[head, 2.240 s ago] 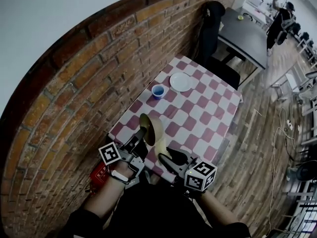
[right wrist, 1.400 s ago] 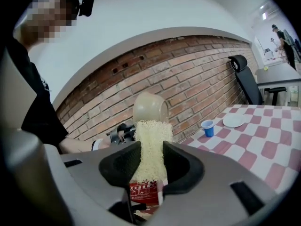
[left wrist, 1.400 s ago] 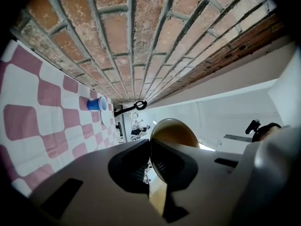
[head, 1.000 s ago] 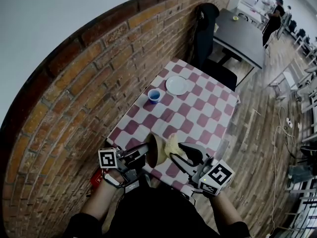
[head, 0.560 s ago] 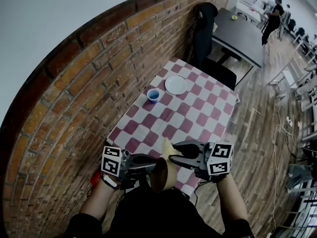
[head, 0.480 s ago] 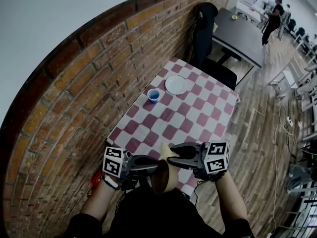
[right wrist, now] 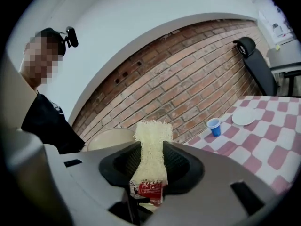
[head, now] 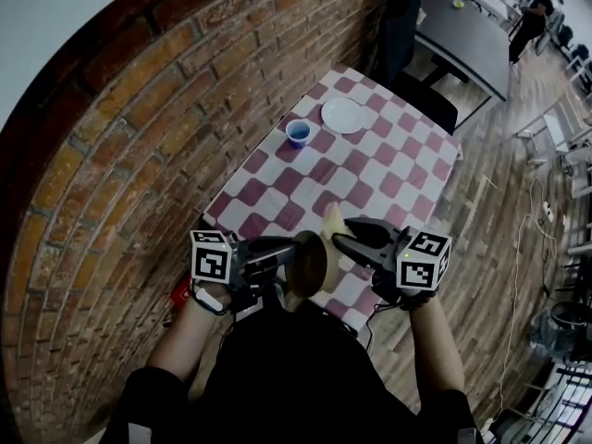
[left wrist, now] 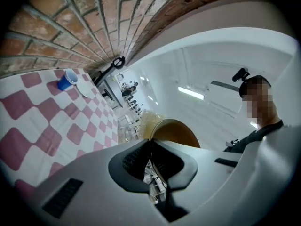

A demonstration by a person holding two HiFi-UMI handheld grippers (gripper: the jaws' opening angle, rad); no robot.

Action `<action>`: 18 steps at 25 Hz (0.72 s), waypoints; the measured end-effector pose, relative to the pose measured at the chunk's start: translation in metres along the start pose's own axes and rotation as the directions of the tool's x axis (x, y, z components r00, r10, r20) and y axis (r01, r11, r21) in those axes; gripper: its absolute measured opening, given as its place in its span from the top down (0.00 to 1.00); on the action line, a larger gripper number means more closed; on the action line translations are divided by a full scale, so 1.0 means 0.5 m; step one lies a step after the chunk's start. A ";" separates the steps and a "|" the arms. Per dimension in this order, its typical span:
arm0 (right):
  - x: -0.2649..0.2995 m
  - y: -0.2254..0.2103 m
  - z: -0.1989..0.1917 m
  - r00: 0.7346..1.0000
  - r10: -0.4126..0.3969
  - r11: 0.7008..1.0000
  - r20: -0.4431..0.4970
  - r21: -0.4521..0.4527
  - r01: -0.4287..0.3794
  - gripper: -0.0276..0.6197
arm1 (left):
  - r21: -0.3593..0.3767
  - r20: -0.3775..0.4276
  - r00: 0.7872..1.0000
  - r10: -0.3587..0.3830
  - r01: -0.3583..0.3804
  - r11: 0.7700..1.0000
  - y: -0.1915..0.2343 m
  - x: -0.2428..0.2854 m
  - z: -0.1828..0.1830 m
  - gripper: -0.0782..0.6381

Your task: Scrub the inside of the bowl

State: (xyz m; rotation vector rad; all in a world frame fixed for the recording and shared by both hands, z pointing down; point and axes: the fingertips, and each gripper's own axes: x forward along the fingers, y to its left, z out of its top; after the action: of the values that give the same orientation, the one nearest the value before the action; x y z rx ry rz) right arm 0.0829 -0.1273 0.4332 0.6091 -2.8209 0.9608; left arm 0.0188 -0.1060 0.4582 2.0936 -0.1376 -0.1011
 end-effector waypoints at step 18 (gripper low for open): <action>0.051 0.021 -0.016 0.911 -0.409 0.880 -0.053 -0.287 0.378 0.72 | 0.525 0.260 0.707 0.658 -0.675 0.518 0.084 -0.047 0.125 0.85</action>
State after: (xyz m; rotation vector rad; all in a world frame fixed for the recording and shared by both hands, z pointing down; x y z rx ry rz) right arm 0.0549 -0.1238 0.4393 1.0032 -2.5159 0.5052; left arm -0.0147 -0.1772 0.4638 2.4942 -1.1295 0.4504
